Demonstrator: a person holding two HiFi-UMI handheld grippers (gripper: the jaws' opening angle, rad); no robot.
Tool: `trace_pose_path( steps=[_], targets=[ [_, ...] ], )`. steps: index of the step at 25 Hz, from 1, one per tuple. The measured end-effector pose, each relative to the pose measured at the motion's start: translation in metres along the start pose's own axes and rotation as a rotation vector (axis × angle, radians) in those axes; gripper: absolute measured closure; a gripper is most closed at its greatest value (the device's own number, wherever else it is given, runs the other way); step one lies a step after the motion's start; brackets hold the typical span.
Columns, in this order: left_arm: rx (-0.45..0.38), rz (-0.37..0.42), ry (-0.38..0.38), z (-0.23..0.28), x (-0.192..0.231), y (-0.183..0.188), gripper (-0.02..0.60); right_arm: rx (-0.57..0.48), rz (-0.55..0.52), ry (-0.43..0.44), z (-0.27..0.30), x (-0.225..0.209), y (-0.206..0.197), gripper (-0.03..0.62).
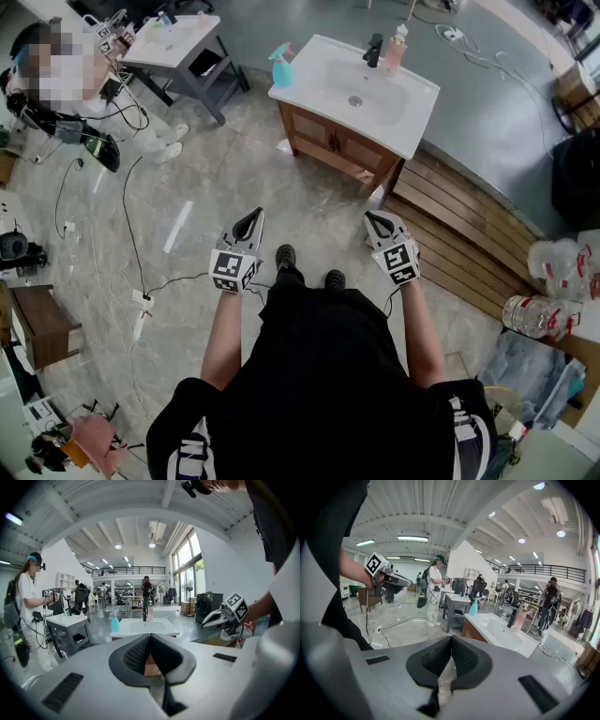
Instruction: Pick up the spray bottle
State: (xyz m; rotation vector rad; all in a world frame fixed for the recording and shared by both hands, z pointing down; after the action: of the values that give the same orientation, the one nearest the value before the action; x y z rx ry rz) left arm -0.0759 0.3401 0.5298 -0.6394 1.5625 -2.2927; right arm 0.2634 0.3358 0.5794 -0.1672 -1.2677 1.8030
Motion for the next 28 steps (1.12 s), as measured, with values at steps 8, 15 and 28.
trace_pose_path(
  steps=[8,15,28],
  targets=[
    [-0.031,-0.033,0.032,-0.004,-0.029,-0.002,0.557,-0.023,0.004,0.006,-0.034,0.001,-0.016,0.579],
    [-0.042,-0.025,0.034,-0.007,-0.044,-0.001,0.557,-0.031,-0.002,-0.01,-0.049,0.0,-0.021,0.577],
    [-0.083,-0.053,0.055,-0.024,-0.041,-0.003,0.557,-0.094,0.058,-0.038,-0.059,0.005,-0.019,0.391]
  ],
)
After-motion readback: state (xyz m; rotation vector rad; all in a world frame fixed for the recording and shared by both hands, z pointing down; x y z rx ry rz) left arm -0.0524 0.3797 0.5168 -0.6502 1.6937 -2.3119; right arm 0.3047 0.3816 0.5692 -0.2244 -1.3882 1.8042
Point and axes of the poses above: the fingertips, and each gripper's own axes: z forward along the fingers, x to its left, y out of its top, the point moved 9 cm from there along -z, backward along the fingers, and after that the axes turned 14 degrees about -z, right-handed, at the moved point
